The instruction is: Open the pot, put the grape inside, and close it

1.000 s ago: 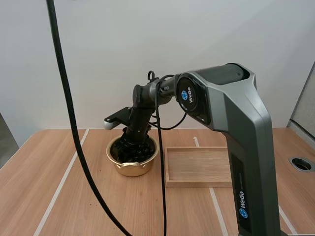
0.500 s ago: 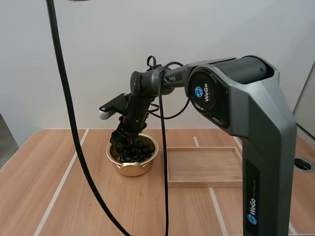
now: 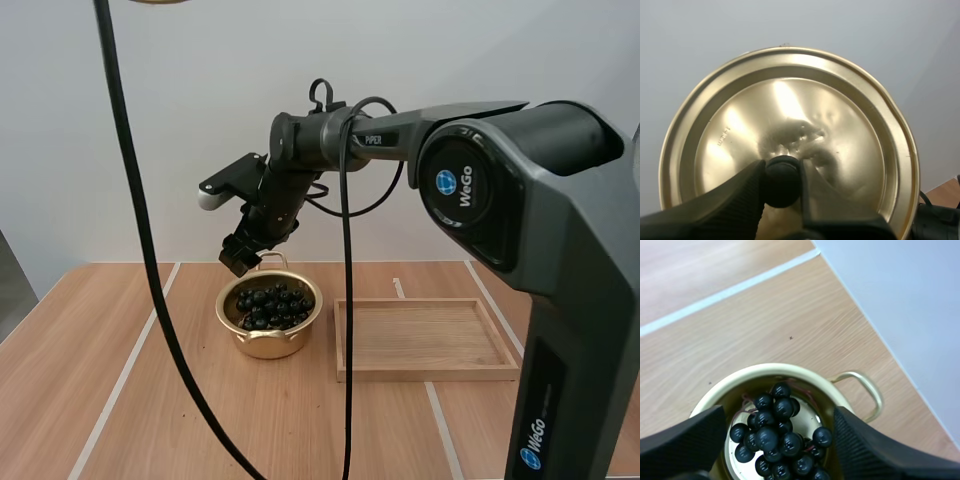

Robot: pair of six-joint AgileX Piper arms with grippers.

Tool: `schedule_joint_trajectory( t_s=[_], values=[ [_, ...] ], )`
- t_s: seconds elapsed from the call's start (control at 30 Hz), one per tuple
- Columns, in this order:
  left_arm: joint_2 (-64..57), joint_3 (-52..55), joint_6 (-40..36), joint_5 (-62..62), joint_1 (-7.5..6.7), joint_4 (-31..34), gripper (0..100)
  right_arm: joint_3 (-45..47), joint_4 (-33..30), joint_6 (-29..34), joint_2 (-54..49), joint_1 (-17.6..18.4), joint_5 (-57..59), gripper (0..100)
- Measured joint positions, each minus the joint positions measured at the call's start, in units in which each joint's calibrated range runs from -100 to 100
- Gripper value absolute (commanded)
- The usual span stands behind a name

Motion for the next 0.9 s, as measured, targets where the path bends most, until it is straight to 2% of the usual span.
schedule_joint_trajectory(
  t_s=[0.23,0.4,0.7,0.77,0.9],
  values=[
    [0.0,0.0,0.0,0.0,0.0,0.0,0,-1.4,-3.7,3.4,-4.2,-0.1,1.2,100],
    [0.0,0.1,0.0,0.5,0.0,0.0,0,-1.4,-5.1,4.9,-7.1,-1.7,2.6,100],
    [2.6,5.5,0.0,3.4,0.0,-0.7,0,-1.4,-4.9,5.6,-19.4,-14.8,7.2,100],
    [3.3,8.2,0.0,3.2,0.0,-0.8,0,-1.4,-5.0,5.6,-21.4,-17.3,8.0,86],
    [4.9,13.6,0.0,1.4,0.0,-0.8,0,-1.2,-4.5,5.6,-25.0,-21.8,9.5,39]
  ],
)
